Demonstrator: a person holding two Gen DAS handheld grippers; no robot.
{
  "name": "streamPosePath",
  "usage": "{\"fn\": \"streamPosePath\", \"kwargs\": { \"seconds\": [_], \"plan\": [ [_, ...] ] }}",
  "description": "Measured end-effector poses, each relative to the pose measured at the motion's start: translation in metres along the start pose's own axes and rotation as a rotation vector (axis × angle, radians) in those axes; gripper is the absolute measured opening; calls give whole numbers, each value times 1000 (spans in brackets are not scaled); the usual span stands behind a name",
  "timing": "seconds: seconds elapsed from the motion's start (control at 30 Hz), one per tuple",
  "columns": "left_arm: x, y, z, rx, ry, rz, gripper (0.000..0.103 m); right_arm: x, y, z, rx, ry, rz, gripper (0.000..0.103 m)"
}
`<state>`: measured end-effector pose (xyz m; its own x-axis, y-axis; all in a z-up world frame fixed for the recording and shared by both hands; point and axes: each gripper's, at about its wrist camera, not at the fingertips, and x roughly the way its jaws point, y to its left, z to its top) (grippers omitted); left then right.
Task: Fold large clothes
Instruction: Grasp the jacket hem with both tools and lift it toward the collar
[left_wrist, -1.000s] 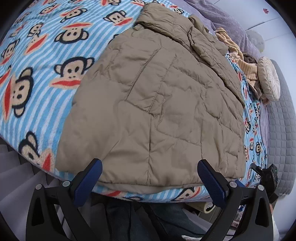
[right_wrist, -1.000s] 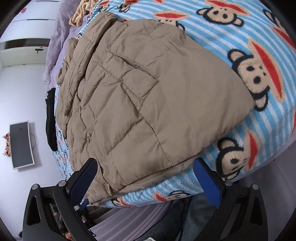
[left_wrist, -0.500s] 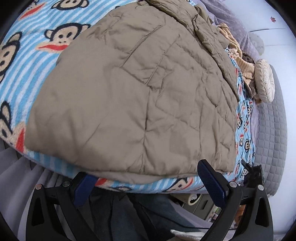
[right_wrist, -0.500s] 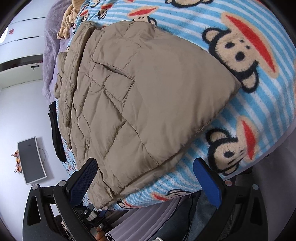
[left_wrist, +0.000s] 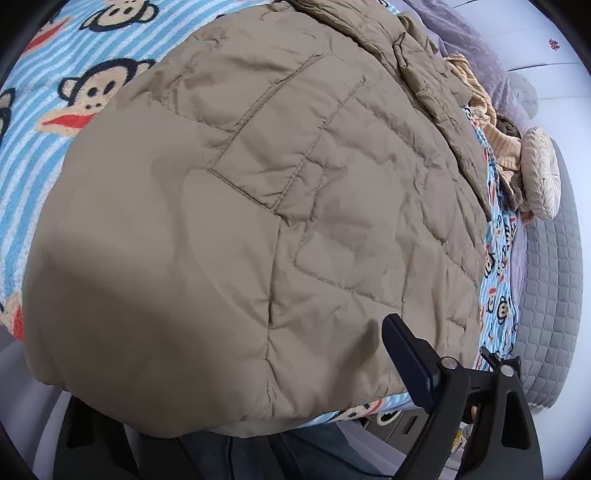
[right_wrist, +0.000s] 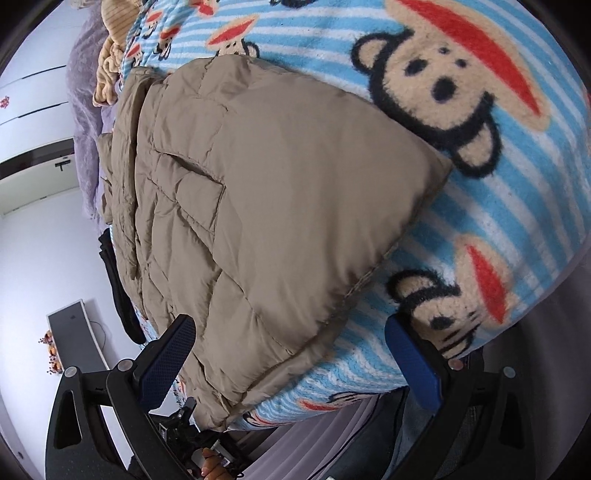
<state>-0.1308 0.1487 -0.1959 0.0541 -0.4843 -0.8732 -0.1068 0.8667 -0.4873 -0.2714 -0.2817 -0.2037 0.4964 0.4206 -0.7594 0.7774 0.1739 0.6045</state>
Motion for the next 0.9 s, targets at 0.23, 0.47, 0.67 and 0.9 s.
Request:
{"fn": "streamPosePath", "kwargs": {
  "seconds": [0.23, 0.47, 0.67, 0.9],
  "plan": [
    [-12, -2, 10, -4, -27, -6, 17, 10, 19, 12, -6, 18, 37, 14],
    [-61, -36, 27, 77, -132, -44, 12, -7, 56, 21, -112, 6, 67, 11],
    [-93, -75, 58, 139, -224, -65, 12, -26, 117, 36, -281, -28, 72, 10],
    [-121, -121, 101, 185, -346, -70, 12, -49, 199, 68, -464, -78, 107, 10]
  ]
}}
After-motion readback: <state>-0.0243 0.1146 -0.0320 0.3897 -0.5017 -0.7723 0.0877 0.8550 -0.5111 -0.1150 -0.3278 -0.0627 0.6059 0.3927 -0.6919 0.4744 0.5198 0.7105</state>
